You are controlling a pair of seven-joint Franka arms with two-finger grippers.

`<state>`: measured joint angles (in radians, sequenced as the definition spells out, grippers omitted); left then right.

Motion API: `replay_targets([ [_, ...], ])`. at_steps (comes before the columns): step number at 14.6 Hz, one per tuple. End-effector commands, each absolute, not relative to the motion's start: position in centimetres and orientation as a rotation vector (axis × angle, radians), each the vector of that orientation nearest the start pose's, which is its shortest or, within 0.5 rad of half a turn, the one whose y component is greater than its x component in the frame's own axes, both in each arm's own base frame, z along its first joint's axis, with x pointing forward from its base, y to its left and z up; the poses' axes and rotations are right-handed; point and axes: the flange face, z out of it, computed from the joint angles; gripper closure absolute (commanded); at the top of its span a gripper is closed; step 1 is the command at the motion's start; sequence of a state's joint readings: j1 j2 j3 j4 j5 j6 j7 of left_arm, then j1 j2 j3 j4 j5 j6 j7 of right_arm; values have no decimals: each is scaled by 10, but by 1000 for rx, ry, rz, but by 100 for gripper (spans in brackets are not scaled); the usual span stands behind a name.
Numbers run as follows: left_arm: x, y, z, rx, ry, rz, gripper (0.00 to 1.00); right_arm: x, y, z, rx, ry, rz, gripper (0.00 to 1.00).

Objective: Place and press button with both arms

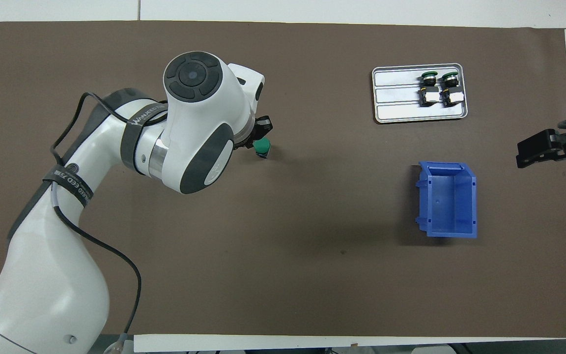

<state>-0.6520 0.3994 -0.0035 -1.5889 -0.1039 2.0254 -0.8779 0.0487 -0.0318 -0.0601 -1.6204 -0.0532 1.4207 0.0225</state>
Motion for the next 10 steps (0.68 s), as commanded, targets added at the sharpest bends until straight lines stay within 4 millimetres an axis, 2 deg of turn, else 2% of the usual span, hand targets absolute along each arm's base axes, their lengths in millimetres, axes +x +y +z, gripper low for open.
replay_targets([
  [1,535,-429,400,-3213,-472,46,100,522,-15,608,-3175,27,264,2],
  [10,532,-434,370,-3224,-461,12,100,522,-15,608,-3175,27,264,2],
])
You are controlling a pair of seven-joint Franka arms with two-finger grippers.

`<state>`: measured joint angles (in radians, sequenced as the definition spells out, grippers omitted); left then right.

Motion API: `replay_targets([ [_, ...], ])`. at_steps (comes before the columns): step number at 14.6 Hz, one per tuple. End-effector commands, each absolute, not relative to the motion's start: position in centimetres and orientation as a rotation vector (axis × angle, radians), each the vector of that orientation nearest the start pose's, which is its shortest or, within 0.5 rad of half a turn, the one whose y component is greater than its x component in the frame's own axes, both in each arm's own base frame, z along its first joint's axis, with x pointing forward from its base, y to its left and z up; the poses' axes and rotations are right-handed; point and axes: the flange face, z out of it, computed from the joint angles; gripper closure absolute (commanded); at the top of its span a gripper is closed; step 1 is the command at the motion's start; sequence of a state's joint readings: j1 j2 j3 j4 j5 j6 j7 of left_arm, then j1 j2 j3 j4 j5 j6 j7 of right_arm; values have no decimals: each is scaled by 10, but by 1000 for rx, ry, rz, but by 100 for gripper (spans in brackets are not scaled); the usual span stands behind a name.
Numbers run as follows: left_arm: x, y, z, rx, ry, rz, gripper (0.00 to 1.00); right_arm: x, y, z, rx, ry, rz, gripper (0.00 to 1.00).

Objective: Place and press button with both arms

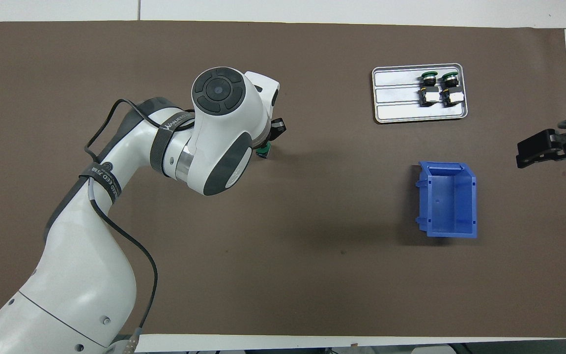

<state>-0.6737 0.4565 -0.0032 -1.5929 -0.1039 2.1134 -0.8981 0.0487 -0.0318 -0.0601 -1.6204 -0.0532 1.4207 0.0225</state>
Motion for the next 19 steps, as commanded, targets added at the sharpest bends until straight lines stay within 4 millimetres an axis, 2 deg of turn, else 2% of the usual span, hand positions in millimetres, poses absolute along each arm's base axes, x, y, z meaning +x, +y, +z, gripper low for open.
replay_targets([
  [1,531,-433,368,-3221,-459,15,100,522,-15,608,-3175,27,264,2],
  [6,524,-433,352,-3216,-451,21,99,523,-15,607,-3175,26,267,2],
  [11,517,-437,349,-3210,-431,37,98,522,-15,608,-3175,27,264,2],
  [13,527,-433,370,-3234,-464,6,96,522,-15,608,-3175,27,264,2],
  [15,532,-422,407,-3253,-481,-35,88,522,-15,608,-3175,27,264,2],
  [16,541,-405,420,-3256,-525,-53,84,522,-15,608,-3175,27,264,2],
  [19,542,-383,452,-3244,-561,-38,51,522,-15,608,-3175,27,264,2],
])
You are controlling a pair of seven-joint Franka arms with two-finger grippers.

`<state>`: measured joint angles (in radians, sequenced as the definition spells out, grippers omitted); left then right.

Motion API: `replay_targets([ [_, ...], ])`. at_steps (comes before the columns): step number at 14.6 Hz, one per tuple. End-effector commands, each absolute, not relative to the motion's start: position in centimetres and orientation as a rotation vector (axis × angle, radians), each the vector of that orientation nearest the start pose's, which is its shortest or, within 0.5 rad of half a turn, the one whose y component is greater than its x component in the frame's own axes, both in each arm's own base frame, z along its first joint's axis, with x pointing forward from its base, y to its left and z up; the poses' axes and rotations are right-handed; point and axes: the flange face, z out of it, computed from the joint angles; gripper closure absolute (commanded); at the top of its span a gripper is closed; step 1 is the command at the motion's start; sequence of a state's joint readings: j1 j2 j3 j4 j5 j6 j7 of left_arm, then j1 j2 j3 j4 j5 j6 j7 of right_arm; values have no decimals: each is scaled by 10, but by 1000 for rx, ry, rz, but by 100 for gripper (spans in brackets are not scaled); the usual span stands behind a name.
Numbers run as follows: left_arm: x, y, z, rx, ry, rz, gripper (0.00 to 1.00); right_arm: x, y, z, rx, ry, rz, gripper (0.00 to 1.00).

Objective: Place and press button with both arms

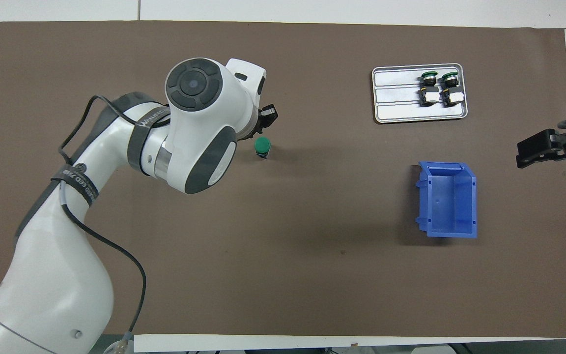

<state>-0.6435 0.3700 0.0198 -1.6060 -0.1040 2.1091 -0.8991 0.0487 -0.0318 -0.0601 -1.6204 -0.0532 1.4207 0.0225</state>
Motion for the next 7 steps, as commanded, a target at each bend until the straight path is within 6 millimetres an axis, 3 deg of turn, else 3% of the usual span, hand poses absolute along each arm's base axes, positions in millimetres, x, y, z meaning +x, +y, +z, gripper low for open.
replay_targets([
  [1,544,-371,459,-3233,-574,-29,34,522,-15,608,-3175,27,264,2],
  [4,548,-326,478,-3187,-495,61,2,522,-15,608,-3175,27,264,2],
  [7,551,-270,504,-3163,-406,138,0,522,-15,608,-3175,27,264,2],
])
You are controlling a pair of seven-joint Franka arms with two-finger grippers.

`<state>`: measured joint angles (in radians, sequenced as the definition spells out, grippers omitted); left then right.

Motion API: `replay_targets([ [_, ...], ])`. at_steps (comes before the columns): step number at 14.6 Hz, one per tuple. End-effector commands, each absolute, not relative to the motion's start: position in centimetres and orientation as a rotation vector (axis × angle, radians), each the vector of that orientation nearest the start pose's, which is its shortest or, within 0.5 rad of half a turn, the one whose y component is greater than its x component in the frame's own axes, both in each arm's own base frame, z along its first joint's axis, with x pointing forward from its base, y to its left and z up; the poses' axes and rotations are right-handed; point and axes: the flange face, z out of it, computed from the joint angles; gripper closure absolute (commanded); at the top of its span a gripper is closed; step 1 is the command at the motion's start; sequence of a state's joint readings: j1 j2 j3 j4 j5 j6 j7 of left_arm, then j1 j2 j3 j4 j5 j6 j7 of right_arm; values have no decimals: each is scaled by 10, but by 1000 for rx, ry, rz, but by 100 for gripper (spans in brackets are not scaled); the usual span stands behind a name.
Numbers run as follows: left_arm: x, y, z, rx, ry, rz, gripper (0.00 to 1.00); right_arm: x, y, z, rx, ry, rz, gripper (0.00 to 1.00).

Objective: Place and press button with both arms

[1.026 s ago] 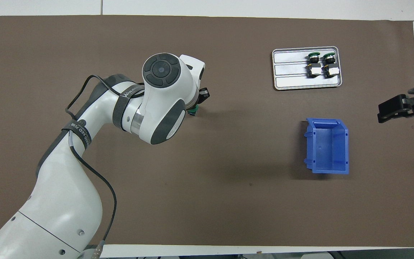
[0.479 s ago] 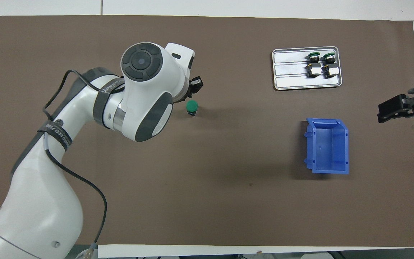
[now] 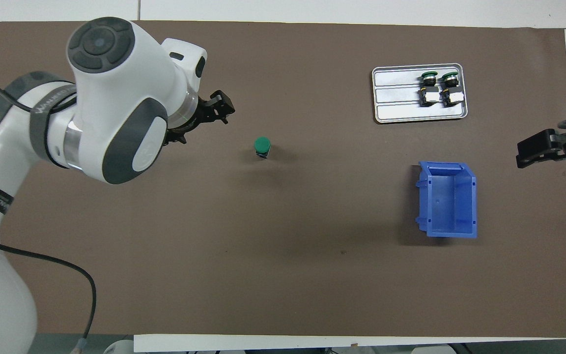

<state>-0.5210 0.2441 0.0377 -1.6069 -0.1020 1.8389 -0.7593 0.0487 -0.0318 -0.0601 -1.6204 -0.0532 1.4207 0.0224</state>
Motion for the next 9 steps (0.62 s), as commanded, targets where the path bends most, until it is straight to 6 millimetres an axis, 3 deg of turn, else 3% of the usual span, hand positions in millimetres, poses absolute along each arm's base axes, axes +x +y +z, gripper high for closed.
replay_targets([
  [1,551,-247,512,-3157,-365,176,0,522,-15,608,-3175,27,264,2],
  [5,545,-167,547,-3133,-233,234,0,522,-13,609,-3175,12,262,2],
  [7,538,-139,559,-3111,-120,248,0,521,-7,611,-3150,-36,250,2],
  [9,532,-108,574,-3104,-91,265,0,530,27,615,-3093,-67,164,2],
])
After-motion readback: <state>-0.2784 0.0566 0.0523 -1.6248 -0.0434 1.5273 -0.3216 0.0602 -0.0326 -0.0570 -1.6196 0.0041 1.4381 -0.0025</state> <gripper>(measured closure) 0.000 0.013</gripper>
